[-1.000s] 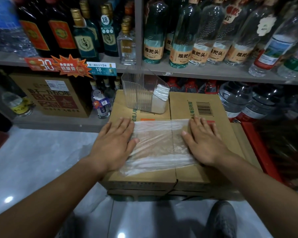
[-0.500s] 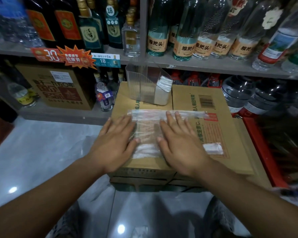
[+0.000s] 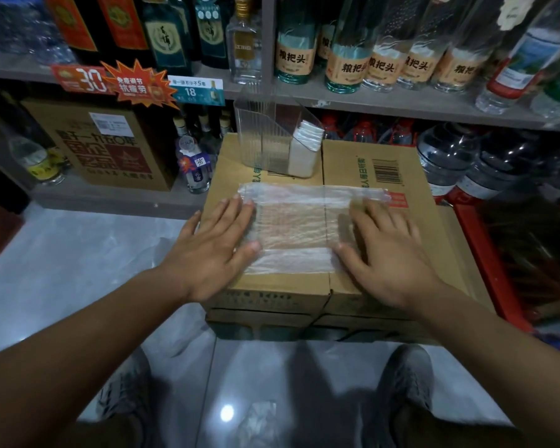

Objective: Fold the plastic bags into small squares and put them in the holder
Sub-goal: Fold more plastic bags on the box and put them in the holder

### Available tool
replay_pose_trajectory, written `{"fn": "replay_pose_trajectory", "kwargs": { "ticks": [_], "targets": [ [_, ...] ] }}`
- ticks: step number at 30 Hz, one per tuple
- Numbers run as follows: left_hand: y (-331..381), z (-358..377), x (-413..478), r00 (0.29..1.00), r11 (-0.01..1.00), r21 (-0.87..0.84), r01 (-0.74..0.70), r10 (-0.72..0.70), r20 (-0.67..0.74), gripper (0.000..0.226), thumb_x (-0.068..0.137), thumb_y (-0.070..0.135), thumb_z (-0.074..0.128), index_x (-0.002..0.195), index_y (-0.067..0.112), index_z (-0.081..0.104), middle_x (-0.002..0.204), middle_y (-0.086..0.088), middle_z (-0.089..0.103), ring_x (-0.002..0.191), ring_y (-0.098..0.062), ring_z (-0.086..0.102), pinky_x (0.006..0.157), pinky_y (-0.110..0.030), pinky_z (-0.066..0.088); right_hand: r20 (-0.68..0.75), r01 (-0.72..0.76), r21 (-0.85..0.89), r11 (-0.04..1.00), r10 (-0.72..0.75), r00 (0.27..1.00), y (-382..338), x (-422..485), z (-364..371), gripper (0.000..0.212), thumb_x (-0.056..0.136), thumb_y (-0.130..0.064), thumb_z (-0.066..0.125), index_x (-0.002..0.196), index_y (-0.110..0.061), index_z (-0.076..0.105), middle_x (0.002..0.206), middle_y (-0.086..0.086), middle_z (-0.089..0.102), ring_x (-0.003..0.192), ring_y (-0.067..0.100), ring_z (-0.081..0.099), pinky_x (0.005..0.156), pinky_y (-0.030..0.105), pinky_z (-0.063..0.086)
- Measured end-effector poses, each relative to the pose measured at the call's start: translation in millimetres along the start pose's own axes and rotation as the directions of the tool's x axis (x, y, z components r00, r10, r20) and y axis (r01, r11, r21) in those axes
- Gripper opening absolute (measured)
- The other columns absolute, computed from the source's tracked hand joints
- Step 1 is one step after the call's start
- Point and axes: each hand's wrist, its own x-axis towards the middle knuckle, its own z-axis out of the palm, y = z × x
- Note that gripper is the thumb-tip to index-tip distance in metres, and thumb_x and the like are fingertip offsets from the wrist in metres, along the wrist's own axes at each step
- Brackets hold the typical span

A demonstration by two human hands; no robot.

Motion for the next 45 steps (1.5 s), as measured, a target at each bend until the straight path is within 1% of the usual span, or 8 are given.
{"fn": "replay_pose_trajectory", "kwargs": {
  "ticks": [3,6,8,11,22,34,40,45],
  "targets": [
    [-4.6,-1.3,-5.0,0.996,0.974,-0.222,-0.043,0.023,-0.090,0.076,0.093,0.075,0.010,0.157,0.044,-0.016,0.166,0.013,-0.024,0.152,-0.003,-0.016,0.125,-0.039,-0.002,-0.151,0.205,0.164,0.965,-0.180,0.972,-11.6,-1.2,-6.8,0.038,0.090,-0.049,0.063,0.118,-0.024,0.066,0.119,-0.005,0.055,0.115,0.017,0.045,0.098,0.043,0.043],
    [-0.5,-4.0,-12.6,0.954,0.970,-0.170,-0.173,0.122,-0.275,0.067,0.095,0.068,0.039,0.152,0.034,0.034,0.166,0.005,0.021,0.149,-0.010,0.018,0.120,-0.040,0.017,-0.106,0.359,0.234,0.903,-0.344,0.933,-23.2,-2.9,2.6,0.026,0.087,-0.044,0.068,0.099,-0.022,0.073,0.100,-0.009,0.056,0.100,0.015,0.049,0.085,0.037,0.047],
    [5.9,-6.3,-16.4,0.908,0.958,-0.052,-0.281,0.248,-0.338,0.050,0.090,0.066,0.051,0.126,0.031,0.059,0.136,0.008,0.051,0.130,-0.015,0.041,0.104,-0.036,0.029,-0.097,0.408,0.209,0.889,-0.396,0.913,-25.1,-2.6,11.8,0.017,0.090,-0.037,0.070,0.097,-0.022,0.075,0.097,-0.008,0.058,0.096,0.018,0.051,0.084,0.039,0.048],
    [9.6,-4.9,-19.9,0.904,0.937,-0.082,-0.339,0.300,-0.305,0.043,0.084,0.067,0.054,0.108,0.034,0.069,0.110,0.015,0.058,0.110,-0.011,0.049,0.092,-0.033,0.034,-0.094,0.384,0.194,0.903,-0.372,0.923,-25.4,-1.8,17.3,0.011,0.093,-0.031,0.069,0.098,-0.022,0.075,0.096,-0.007,0.058,0.096,0.018,0.050,0.085,0.040,0.048],
    [8.2,-5.0,-18.0,0.922,0.914,-0.264,-0.309,0.220,-0.318,0.009,0.092,0.035,0.071,0.095,0.029,0.077,0.093,0.016,0.065,0.094,-0.005,0.056,0.088,-0.039,0.050,-0.081,0.361,0.229,0.904,-0.352,0.932,-27.8,-4.4,16.7,0.028,0.090,-0.050,0.062,0.097,-0.025,0.072,0.099,-0.011,0.057,0.099,0.014,0.050,0.088,0.036,0.046],
    [6.4,-9.5,-20.1,0.932,0.910,-0.284,-0.300,0.217,-0.289,0.028,0.079,0.044,0.080,0.101,0.026,0.077,0.093,0.014,0.066,0.095,-0.006,0.058,0.085,-0.035,0.051,-0.113,0.390,0.141,0.910,-0.376,0.920,-30.3,2.6,12.6,0.008,0.094,-0.026,0.067,0.094,-0.019,0.070,0.093,-0.003,0.061,0.092,0.021,0.055,0.080,0.038,0.049],
    [8.8,-10.4,-18.9,0.936,0.908,-0.323,-0.267,0.165,-0.310,0.009,0.093,0.029,0.070,0.098,0.025,0.077,0.092,0.016,0.067,0.093,-0.004,0.060,0.084,-0.037,0.052,-0.082,0.354,0.146,0.924,-0.345,0.935,-32.2,-1.2,8.9,0.038,0.087,-0.054,0.062,0.107,-0.022,0.067,0.099,-0.007,0.060,0.095,0.014,0.052,0.081,0.032,0.046],
    [11.5,-16.3,-21.3,0.954,0.888,-0.421,-0.186,0.059,-0.295,0.009,0.096,0.030,0.066,0.099,0.031,0.074,0.095,0.016,0.069,0.092,-0.004,0.062,0.083,-0.039,0.054,-0.144,0.335,0.042,0.941,-0.326,0.934,-39.2,-6.4,2.0,0.013,0.095,-0.028,0.062,0.101,-0.019,0.070,0.093,-0.002,0.068,0.086,0.021,0.063,0.075,0.040,0.055]
  ]
}}
